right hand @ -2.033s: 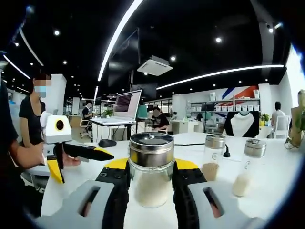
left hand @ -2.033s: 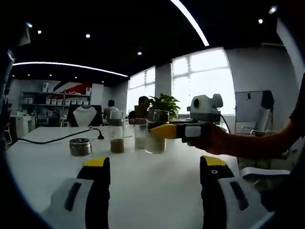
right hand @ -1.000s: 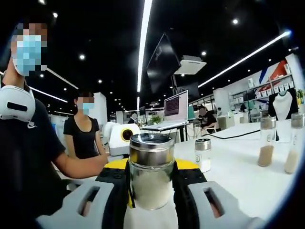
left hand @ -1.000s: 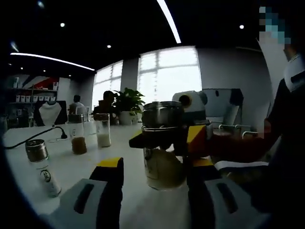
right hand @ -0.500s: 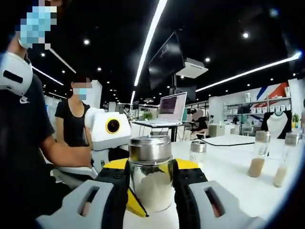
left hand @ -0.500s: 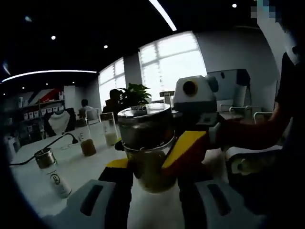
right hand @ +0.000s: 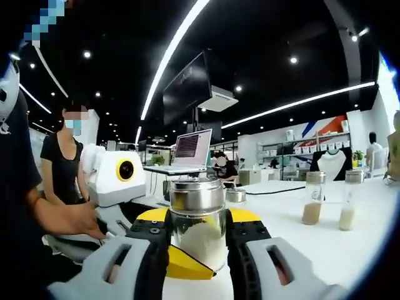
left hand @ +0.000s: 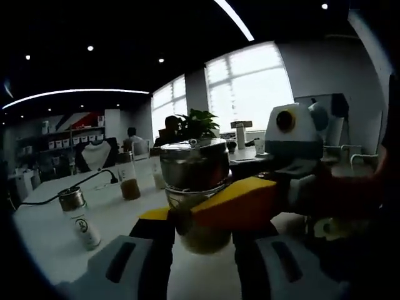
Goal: Rotate the seasoning bottle until the label or dispensing opening points toward the visible target arrow and the bottle remains upright within the marked orientation range
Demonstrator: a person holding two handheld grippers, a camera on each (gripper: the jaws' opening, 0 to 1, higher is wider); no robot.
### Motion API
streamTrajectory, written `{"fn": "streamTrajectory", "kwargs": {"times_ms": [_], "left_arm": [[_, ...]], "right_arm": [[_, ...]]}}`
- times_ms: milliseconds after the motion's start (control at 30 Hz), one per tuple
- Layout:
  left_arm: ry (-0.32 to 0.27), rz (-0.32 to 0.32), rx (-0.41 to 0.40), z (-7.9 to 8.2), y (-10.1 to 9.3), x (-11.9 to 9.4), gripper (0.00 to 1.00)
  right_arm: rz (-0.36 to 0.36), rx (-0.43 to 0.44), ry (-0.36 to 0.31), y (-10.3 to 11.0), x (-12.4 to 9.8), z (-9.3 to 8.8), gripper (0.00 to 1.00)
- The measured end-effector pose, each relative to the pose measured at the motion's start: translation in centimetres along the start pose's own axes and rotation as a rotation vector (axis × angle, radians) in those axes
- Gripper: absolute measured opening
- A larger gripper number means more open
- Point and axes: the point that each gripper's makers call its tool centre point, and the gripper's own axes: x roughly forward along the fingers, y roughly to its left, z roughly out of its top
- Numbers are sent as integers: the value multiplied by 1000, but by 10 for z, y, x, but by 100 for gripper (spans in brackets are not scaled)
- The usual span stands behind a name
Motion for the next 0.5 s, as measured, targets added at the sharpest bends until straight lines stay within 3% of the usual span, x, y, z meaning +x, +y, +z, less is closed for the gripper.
{"fn": "streamTrajectory", "kwargs": {"times_ms": [133,233,333,367,467,500], "left_arm": [[-97,-177,-109,18,-19,-7,37],[-82,-282,-78,20,-32,-11,38],[-45,-270,-39,19,-32,-12,38],[-21,-237,-49,16,-29,-9,38],[11,-80,-58,12,-10,-1,38],[33,7,-51,8,2,0,38]], "right_arm": [[174,156,-67,18,-10,16,32],[259,161,-44,29,-15,17,32],[268,157,-28,28,-15,15,32],[255,147,-29,28,-15,15,32],[131,89,-40,14,-7,14,32],[64,104,-19,7,-4,9,31]]}}
